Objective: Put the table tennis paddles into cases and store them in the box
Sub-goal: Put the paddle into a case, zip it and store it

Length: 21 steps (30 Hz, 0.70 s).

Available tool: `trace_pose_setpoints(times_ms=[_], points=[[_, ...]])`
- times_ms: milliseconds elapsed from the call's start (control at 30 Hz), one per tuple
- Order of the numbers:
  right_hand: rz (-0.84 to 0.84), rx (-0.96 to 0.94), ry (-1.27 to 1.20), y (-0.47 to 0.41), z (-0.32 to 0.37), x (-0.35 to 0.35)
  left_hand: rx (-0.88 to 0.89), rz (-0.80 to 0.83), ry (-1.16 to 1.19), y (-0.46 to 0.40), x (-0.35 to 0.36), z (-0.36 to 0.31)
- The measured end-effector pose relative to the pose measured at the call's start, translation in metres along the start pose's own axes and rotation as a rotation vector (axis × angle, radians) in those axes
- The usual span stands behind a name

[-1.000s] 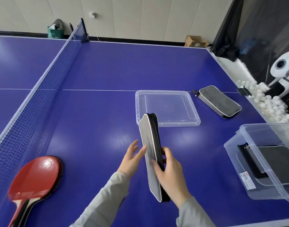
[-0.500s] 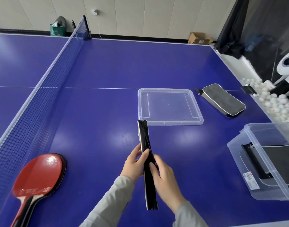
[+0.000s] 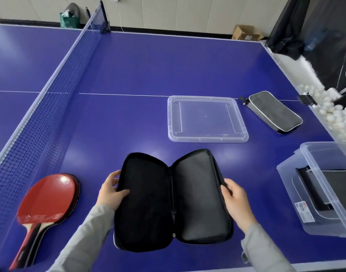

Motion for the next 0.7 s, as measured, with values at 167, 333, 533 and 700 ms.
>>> trace_pose_setpoints(times_ms=[167, 333, 533, 700], points=[[-0.022, 0.163, 0.163, -0.014, -0.059, -0.010, -0.051, -0.036, -0.014, -0.022, -0.012, 0.043], [0.018, 0.181, 0.350, -0.020, -0.087, 0.002, -0.040, -0.048, -0.086, -0.032, -0.002, 0.064], [0.013, 0.133, 0.489, -0.024, -0.104, 0.017, -0.007, -0.092, -0.183, -0.037, 0.011, 0.074], [-0.091, -0.004, 0.616, -0.015, -0.095, 0.023, 0.287, -0.179, -0.645, -0.018, 0.025, 0.069]])
Point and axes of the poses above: each hand's wrist, its own y-axis away from the middle knuckle, its own x-axis out of the palm, z = x × y, the point moved 5 cm from there along -y, towards the middle knuckle, and after that the axes turned 9 degrees about -z, right-handed, at the moved point
